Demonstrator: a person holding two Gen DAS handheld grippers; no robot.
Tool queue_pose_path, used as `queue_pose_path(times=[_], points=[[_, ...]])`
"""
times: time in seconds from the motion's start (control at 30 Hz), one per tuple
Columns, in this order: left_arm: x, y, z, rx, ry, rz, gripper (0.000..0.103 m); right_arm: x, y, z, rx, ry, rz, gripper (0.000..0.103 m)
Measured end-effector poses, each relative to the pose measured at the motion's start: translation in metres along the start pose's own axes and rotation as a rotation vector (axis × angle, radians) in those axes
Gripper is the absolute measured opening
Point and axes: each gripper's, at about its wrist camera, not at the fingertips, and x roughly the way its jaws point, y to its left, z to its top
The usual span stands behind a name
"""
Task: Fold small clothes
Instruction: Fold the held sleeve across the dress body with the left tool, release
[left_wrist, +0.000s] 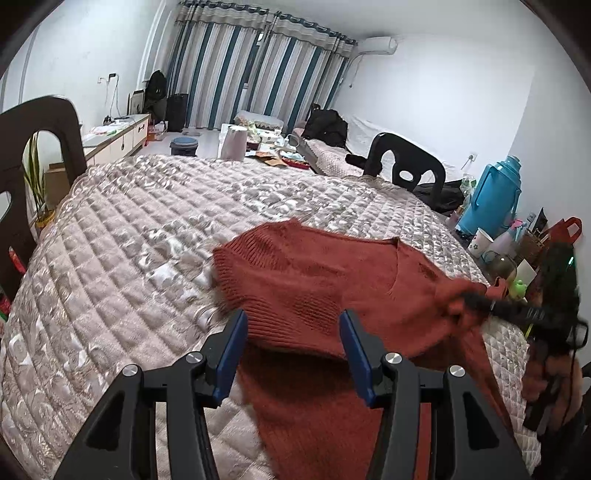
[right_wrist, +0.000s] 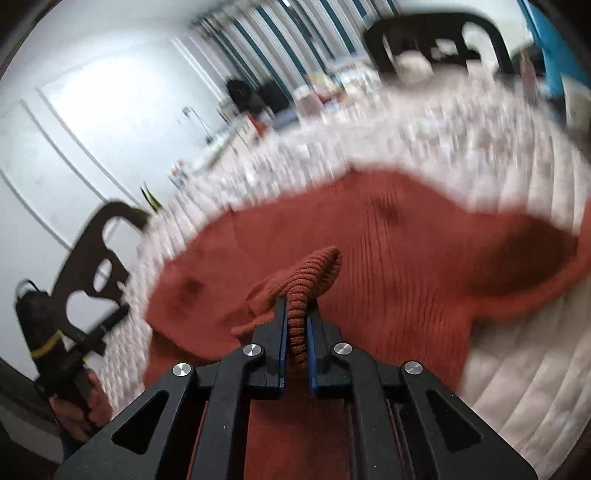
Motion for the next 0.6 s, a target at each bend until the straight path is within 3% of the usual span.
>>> queue_pose_path(times=[0.1,0.17,0.23,0.3,0.33,0.4,0.5,0.6], points=[[0.005,-0.008,0.004,0.015,-0.004,-0.007,0.055,-0.014,0.0,0.019,-0.047,-0.097,0.023,0.008],[0.011,-0.014,0.005,0.029,0.002,-0.012,0.055,-0.012,-0.009,0.024,-0.053,-0.107,0.022,0.008],[0.021,-0.018,0.004,0.045,0.027,-0.013,0.055,0.009,-0.027,0.019,-0.031,-0.024,-0.01,0.008],[0.034,-0.021,0.002,0.056,0.062,0.001,0.054,0.032,-0.05,0.009,0.011,0.086,-0.101,0.011],[0.037,-0.022,0.0,0.06,0.074,0.005,0.054,0.035,-0.061,0.004,0.037,0.1,-0.098,0.011],[0.04,-0.023,-0.003,0.071,0.084,0.004,0.054,0.022,-0.07,0.002,0.086,0.062,-0.064,0.014],[0.04,-0.026,-0.002,0.082,0.073,0.011,0.054,-0.002,-0.06,0.002,0.026,-0.004,-0.116,0.015],[0.042,-0.027,-0.002,0.095,0.058,0.037,0.054,-0.015,-0.05,0.003,-0.022,-0.045,-0.089,0.015]])
